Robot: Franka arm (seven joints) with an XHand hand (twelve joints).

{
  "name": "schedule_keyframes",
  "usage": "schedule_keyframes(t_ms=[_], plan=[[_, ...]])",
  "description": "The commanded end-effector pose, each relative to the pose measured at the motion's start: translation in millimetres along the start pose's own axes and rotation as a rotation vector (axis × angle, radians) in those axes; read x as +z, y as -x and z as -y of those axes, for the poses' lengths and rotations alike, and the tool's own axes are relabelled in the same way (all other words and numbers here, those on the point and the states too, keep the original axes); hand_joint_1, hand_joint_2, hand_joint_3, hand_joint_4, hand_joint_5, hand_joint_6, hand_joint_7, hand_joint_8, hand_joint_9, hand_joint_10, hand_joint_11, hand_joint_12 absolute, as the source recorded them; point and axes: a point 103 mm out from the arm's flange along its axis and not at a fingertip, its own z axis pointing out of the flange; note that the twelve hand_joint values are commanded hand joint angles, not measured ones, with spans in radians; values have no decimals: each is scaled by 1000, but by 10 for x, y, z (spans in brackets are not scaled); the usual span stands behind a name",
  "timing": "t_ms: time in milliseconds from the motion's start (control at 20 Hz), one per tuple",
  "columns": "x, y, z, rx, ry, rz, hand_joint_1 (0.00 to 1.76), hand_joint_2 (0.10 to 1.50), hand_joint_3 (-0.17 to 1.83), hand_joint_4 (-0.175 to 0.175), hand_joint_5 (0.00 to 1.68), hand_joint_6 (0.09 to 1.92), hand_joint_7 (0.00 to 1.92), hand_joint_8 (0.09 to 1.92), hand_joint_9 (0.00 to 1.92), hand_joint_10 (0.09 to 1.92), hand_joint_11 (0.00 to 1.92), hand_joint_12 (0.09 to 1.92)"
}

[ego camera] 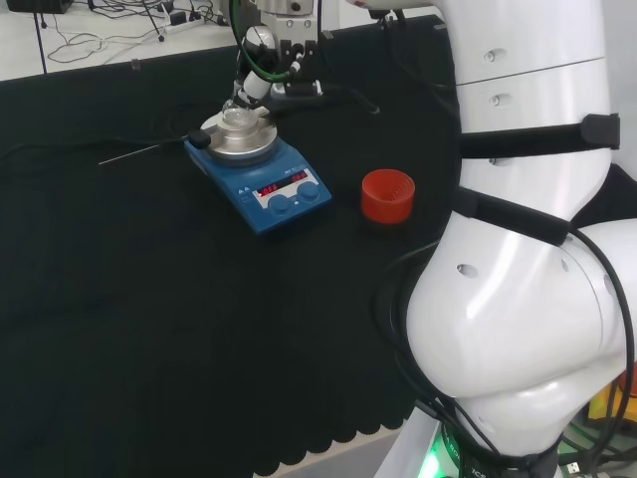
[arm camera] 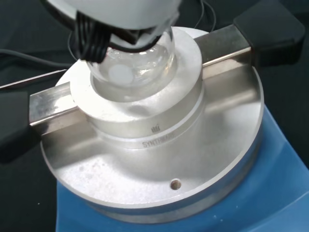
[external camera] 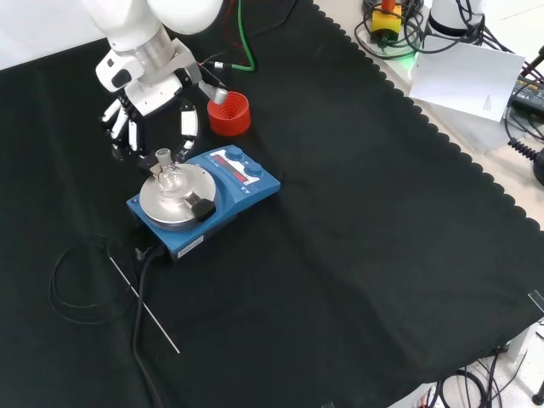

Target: Place the round-bottom flask on the heater.

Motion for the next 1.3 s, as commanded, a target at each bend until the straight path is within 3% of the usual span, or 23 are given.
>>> schedule_keyframes(t_ms=[50, 150, 200, 300, 800, 1300], plan=[[6, -30, 31, -15, -18, -27, 1075, 751, 595, 175, 1124, 900, 417, 661, 664, 585, 214, 1392], [0, -53, 41, -26, -30, -31, 976, 713, 596, 17, 1051, 831, 395, 669, 637, 607, 196, 1395], [-4, -65, 49, -31, -32, -31, 939, 679, 620, -25, 1000, 810, 378, 670, 621, 616, 180, 1400], [-13, -92, 67, -40, -31, -32, 903, 642, 644, -56, 940, 791, 356, 669, 603, 625, 161, 1405], [-114, -170, 252, -37, -8, -19, 848, 596, 629, -33, 793, 771, 316, 668, 561, 637, 115, 1417], [-409, -171, 696, -14, 59, -13, 841, 604, 616, -29, 763, 760, 310, 668, 555, 642, 110, 1422]])
